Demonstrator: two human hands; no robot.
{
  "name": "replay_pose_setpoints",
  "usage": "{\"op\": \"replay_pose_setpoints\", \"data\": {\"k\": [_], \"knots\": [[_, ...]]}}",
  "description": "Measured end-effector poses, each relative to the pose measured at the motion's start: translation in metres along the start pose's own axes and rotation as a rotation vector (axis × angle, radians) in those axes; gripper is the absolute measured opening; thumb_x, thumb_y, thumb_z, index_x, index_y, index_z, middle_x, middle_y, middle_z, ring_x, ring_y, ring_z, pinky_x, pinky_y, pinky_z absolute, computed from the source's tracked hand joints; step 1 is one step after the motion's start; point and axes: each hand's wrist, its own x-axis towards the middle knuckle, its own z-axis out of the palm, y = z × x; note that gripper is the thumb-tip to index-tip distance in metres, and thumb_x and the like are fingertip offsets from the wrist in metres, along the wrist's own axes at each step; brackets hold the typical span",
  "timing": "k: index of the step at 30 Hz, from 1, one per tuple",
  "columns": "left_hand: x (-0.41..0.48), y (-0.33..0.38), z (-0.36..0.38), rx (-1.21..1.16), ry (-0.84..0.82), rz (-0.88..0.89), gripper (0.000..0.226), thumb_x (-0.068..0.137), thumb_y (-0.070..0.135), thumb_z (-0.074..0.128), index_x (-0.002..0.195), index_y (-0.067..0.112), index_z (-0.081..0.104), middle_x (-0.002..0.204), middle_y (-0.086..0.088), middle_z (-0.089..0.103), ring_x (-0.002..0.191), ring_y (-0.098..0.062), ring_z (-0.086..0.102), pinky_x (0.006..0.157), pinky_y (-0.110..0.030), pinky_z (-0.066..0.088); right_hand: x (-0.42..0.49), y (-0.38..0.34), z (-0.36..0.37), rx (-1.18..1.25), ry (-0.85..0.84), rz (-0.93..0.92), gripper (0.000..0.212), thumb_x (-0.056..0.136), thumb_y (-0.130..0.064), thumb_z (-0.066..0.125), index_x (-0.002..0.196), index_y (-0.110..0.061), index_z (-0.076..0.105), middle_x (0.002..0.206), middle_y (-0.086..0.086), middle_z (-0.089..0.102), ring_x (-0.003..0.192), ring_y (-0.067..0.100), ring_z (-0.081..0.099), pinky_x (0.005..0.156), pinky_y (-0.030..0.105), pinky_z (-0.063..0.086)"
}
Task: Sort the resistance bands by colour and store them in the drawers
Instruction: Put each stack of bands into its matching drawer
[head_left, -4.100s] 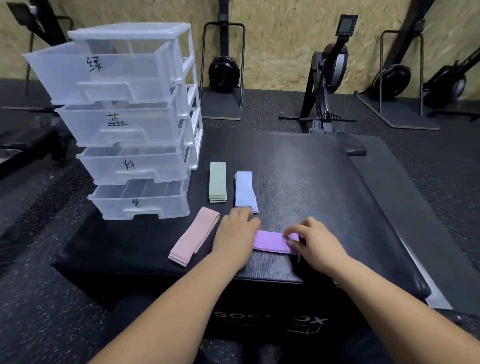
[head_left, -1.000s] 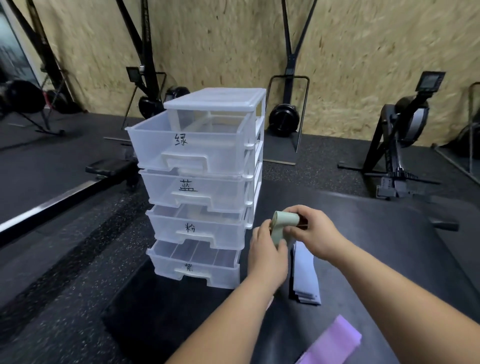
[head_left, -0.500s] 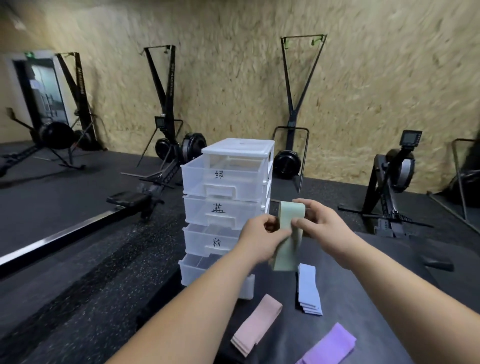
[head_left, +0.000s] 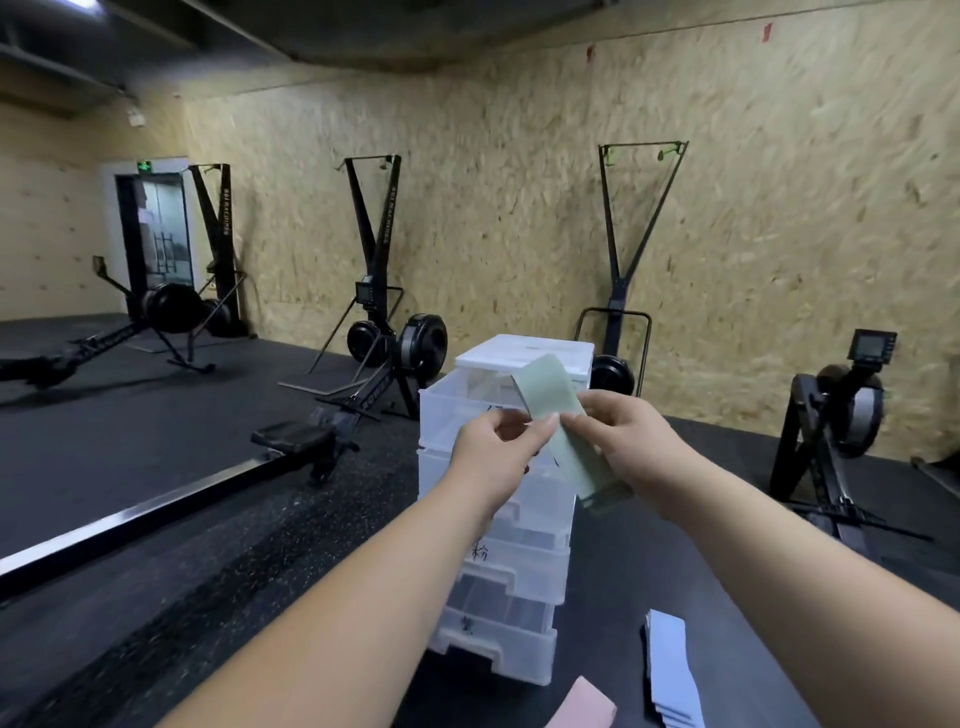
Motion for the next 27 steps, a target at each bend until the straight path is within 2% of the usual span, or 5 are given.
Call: {"op": "replay_pose_setpoints", "data": {"k": [5,13,16,20,27], "knots": [[0.026,-0.015,-0.032,0.307,0.16,-0.053,0.049,0.084,0.05,0.082,0.123,0.028,0.063,0.114,0.009,0.067,0.1,-0.011,0.067,0.074,-0.032,0.058,0.076,-0.021,-0.004,-0.359,-0.058,-0.023,0.012,0.099,-0.031,0.07,0.11,-0.03,0.075,0.094,-0.001,0.078,0.073,0.013,0.067,0.056,0.022,0.05],[0.065,-0.06,-0.045,0.659,0.262,0.013,0.053,0.086,0.046,0.079,0.125,0.033,0.044,0.129,0.006,0.041,0.12,-0.017,0.043,0.101,-0.038,0.049,0.188,-0.017,0.021,-0.996,-0.198,-0.08,0.037,0.099,-0.035,0.065,0.135,-0.027,0.066,0.121,-0.002,0.07,0.1,0.019,0.059,0.086,0.03,0.047],[0.07,-0.071,-0.039,0.704,0.297,0.092,0.057,0.086,0.049,0.076,0.129,0.032,0.042,0.129,0.007,0.038,0.124,-0.017,0.039,0.105,-0.036,0.044,0.209,-0.015,0.028,-0.934,-0.288,-0.081,0.026,0.099,-0.041,0.067,0.123,-0.032,0.07,0.098,-0.013,0.067,0.085,0.011,0.06,0.071,0.025,0.042],[0.072,-0.085,-0.033,0.735,0.347,0.164,0.06,0.086,0.054,0.074,0.13,0.031,0.041,0.127,0.009,0.038,0.122,-0.017,0.039,0.108,-0.035,0.04,0.222,0.011,0.031,-0.511,-0.398,0.061,0.021,0.096,-0.038,0.074,0.112,-0.026,0.079,0.102,-0.007,0.079,0.093,0.013,0.071,0.086,0.028,0.056],[0.073,-0.093,-0.026,0.716,0.391,0.21,0.064,0.081,0.054,0.079,0.127,0.034,0.04,0.124,0.012,0.035,0.121,-0.014,0.038,0.108,-0.033,0.039,0.23,0.048,0.05,-1.149,-0.578,0.033,0.018,0.093,-0.035,0.06,0.098,-0.039,0.077,0.107,-0.014,0.074,0.103,0.019,0.067,0.098,0.038,0.054]]}}
